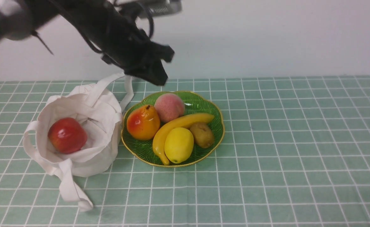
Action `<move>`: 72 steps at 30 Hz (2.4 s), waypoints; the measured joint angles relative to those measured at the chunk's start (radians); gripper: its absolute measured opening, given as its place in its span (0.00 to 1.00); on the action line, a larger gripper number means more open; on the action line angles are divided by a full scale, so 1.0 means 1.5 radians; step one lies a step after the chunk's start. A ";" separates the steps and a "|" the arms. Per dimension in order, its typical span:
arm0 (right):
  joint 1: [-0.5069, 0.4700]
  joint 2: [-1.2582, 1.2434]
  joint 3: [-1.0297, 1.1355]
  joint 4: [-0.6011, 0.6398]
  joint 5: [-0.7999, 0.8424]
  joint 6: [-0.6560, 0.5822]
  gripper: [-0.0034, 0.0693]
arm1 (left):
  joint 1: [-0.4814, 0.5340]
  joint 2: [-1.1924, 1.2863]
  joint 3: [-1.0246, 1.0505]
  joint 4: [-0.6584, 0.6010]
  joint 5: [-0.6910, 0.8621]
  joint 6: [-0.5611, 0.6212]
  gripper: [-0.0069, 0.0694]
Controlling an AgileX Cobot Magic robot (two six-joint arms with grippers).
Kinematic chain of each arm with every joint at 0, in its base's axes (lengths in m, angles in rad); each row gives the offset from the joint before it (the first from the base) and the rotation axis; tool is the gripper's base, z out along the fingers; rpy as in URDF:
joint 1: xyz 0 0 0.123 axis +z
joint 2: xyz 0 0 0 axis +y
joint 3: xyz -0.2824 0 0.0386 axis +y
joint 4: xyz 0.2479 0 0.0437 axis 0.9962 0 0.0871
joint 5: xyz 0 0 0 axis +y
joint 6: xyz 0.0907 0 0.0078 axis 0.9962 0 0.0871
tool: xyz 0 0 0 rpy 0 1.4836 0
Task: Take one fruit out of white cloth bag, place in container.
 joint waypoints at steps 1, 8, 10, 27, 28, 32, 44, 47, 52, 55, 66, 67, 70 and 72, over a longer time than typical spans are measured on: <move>0.000 0.000 0.000 0.000 0.000 0.000 0.03 | 0.003 -0.032 0.000 0.006 0.002 0.000 0.09; 0.000 0.000 0.000 0.000 0.000 0.000 0.03 | 0.004 -0.317 0.137 0.071 -0.115 -0.035 0.08; 0.000 0.000 0.000 0.000 0.000 0.000 0.03 | 0.004 -0.444 0.232 0.095 -0.189 -0.066 0.08; 0.000 0.000 0.000 0.000 0.000 0.000 0.03 | 0.004 -0.958 0.676 0.227 -0.323 -0.097 0.08; 0.000 0.000 0.000 0.000 0.000 0.000 0.03 | 0.004 -0.963 0.679 0.227 -0.323 -0.097 0.08; 0.000 0.000 0.000 0.000 0.000 0.000 0.03 | 0.004 -1.058 0.764 0.234 -0.353 -0.099 0.08; 0.000 0.000 0.000 0.000 0.000 0.000 0.03 | 0.034 -1.144 1.034 0.299 -0.454 -0.112 0.08; 0.000 0.000 0.000 0.000 0.000 0.000 0.03 | 0.090 -1.209 1.151 0.292 -0.541 -0.114 0.08; 0.000 0.000 0.000 0.000 0.000 0.000 0.03 | 0.139 -1.244 1.247 0.289 -0.576 -0.114 0.08; 0.000 0.000 0.000 0.000 0.000 0.000 0.03 | 0.148 -1.245 1.254 0.279 -0.547 -0.114 0.08; 0.000 0.000 0.000 0.000 0.000 0.000 0.03 | 0.149 -1.245 1.254 0.274 -0.540 -0.114 0.08; 0.000 0.000 0.000 0.000 0.000 0.000 0.03 | 0.149 -1.245 1.254 0.274 -0.540 -0.114 0.08; 0.000 0.000 0.000 0.000 0.000 0.000 0.03 | 0.149 -1.245 1.254 0.274 -0.539 -0.114 0.08; 0.000 0.000 0.000 0.000 0.000 0.000 0.03 | 0.149 -1.245 1.254 0.274 -0.539 -0.115 0.08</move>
